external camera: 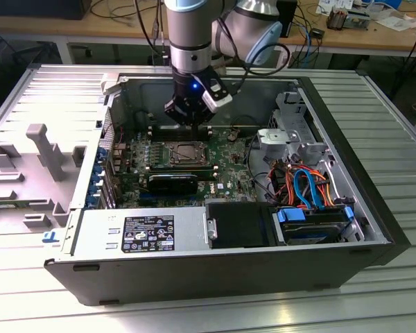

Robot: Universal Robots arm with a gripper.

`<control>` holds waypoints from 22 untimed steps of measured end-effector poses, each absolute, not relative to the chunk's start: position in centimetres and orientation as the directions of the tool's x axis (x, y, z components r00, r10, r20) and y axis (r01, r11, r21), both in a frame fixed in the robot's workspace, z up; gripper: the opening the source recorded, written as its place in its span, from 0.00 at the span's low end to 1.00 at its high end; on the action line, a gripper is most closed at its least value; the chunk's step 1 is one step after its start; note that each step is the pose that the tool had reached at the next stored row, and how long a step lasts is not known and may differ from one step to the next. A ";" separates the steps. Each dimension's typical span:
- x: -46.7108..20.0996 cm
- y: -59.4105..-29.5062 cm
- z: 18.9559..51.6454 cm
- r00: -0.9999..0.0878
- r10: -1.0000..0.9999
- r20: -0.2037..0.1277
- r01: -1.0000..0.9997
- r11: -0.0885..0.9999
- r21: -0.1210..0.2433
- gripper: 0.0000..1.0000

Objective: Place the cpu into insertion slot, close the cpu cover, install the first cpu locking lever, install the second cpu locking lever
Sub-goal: 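Install the first cpu locking lever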

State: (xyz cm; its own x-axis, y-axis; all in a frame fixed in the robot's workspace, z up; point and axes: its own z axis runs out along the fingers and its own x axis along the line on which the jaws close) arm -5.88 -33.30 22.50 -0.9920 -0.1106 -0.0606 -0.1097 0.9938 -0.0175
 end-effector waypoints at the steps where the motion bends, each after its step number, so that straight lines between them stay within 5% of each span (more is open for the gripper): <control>1: -5.9 -33.3 22.7 -0.992 -0.111 -0.061 -0.110 0.994 -0.018 0.11; 22: -5.9 -34.6 24.2 -0.997 -0.042 -0.060 -0.041 0.999 -0.018 0.11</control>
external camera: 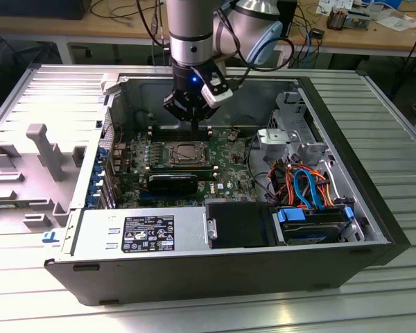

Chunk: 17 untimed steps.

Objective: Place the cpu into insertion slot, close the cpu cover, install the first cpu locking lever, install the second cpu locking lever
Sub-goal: 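Install the first cpu locking lever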

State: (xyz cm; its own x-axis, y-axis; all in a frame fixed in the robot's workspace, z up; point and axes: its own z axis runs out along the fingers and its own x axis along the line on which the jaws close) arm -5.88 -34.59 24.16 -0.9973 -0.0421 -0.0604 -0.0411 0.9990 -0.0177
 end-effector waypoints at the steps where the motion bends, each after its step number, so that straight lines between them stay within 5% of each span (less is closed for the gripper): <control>1: -5.9 -34.9 24.1 -0.997 -0.039 -0.060 -0.038 0.999 -0.018 0.11; 17: -5.8 -36.5 23.9 -0.998 -0.029 -0.060 -0.028 0.999 -0.018 0.11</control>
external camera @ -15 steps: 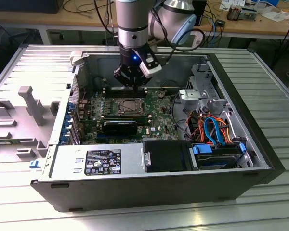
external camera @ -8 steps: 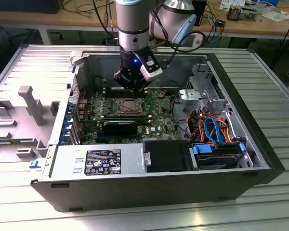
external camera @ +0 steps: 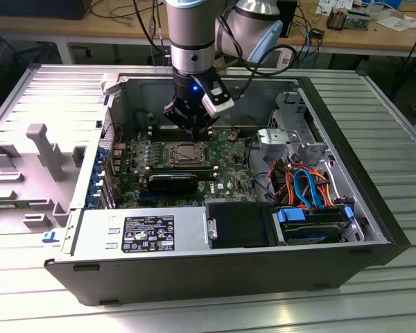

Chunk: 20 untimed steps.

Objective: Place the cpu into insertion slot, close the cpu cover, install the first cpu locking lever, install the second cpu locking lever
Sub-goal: 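Install the first cpu locking lever, then install the second cpu locking lever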

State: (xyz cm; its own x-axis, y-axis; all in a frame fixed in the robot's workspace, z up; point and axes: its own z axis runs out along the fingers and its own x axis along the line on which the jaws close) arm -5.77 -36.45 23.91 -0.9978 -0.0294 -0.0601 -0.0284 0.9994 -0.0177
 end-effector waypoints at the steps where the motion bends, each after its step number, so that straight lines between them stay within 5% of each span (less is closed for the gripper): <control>1: -5.8 -36.5 23.9 -0.998 -0.029 -0.060 -0.028 0.999 -0.018 0.11; 20: -5.8 -38.0 23.9 -0.998 -0.029 -0.060 -0.028 0.999 -0.018 0.11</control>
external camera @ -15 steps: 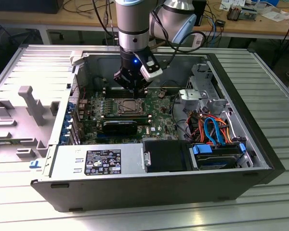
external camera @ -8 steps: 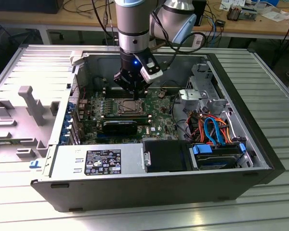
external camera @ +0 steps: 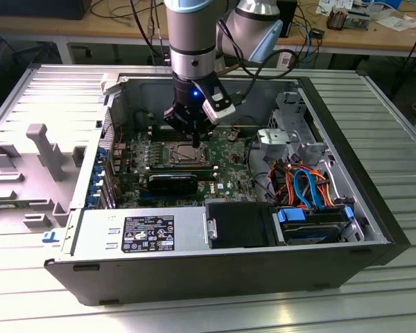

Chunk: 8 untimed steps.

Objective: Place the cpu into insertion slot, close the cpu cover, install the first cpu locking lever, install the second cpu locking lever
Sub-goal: 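Install the second cpu locking lever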

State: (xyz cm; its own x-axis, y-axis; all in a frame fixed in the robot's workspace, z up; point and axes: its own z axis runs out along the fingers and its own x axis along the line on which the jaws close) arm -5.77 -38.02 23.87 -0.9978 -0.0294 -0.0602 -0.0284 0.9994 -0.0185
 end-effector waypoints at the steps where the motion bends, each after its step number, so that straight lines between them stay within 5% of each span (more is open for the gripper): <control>1: -5.8 -38.0 23.9 -0.998 -0.029 -0.060 -0.028 0.999 -0.018 0.11; 8: -5.8 -38.2 23.7 -0.998 -0.030 -0.060 -0.029 0.999 -0.019 0.11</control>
